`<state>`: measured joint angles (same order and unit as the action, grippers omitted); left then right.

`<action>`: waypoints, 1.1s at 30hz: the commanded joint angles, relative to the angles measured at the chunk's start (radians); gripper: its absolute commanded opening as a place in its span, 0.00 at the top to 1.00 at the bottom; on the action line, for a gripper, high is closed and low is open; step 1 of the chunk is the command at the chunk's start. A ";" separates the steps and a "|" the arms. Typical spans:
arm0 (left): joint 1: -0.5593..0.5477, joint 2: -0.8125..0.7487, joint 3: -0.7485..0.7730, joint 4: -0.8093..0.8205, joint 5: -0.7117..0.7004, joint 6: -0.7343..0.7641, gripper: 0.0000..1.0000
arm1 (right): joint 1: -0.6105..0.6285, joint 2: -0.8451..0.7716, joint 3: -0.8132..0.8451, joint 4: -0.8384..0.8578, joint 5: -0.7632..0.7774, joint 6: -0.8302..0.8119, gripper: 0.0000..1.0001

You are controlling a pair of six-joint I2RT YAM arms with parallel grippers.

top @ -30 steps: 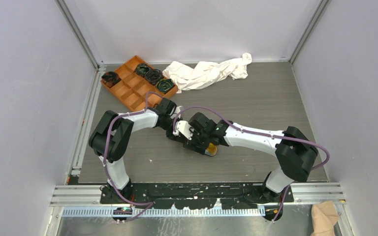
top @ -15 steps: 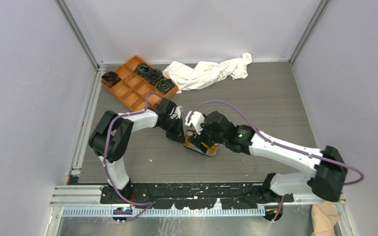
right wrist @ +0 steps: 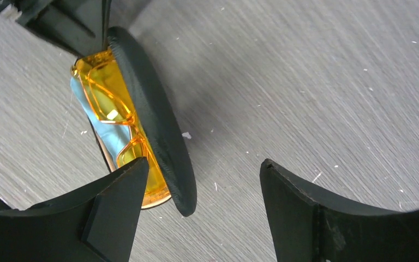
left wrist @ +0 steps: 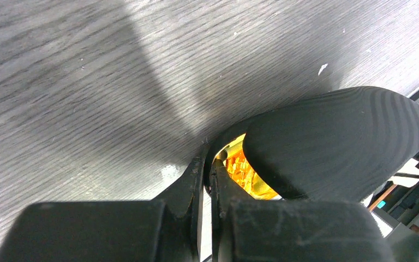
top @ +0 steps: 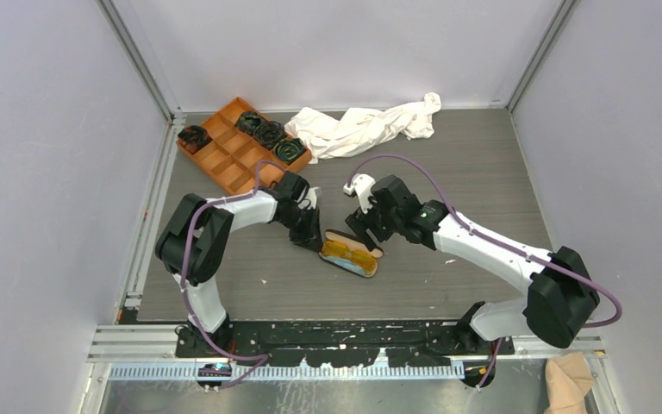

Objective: Organize the sunglasses
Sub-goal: Place the sunglasses in the sunglasses case, then close the sunglasses case at the center of the board.

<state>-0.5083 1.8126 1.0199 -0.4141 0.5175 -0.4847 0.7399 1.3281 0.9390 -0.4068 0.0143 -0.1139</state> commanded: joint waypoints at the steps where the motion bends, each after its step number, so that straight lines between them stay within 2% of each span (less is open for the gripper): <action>1: 0.002 -0.002 0.029 -0.062 -0.038 0.060 1.00 | -0.005 0.017 0.038 -0.008 -0.087 -0.097 0.20; 6: 0.002 0.019 0.073 -0.092 -0.040 0.096 1.00 | -0.019 0.102 0.105 -0.083 -0.244 -0.116 0.21; 11: 0.002 0.042 0.104 -0.099 -0.032 0.103 1.00 | -0.022 0.187 0.127 -0.057 -0.251 -0.093 0.27; 21: 0.002 0.069 0.123 -0.113 -0.030 0.104 1.00 | -0.023 0.211 0.117 -0.020 -0.278 -0.055 0.52; 28: 0.002 0.074 0.125 -0.104 -0.030 0.100 1.00 | -0.021 0.227 0.111 -0.042 -0.266 -0.063 0.52; 33: 0.002 0.081 0.142 -0.109 -0.032 0.097 1.00 | -0.006 0.224 0.109 -0.053 -0.237 -0.070 0.59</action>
<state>-0.5083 1.8782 1.1297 -0.5179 0.5098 -0.4053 0.7208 1.5684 1.0325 -0.4648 -0.2443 -0.1799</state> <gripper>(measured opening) 0.057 0.439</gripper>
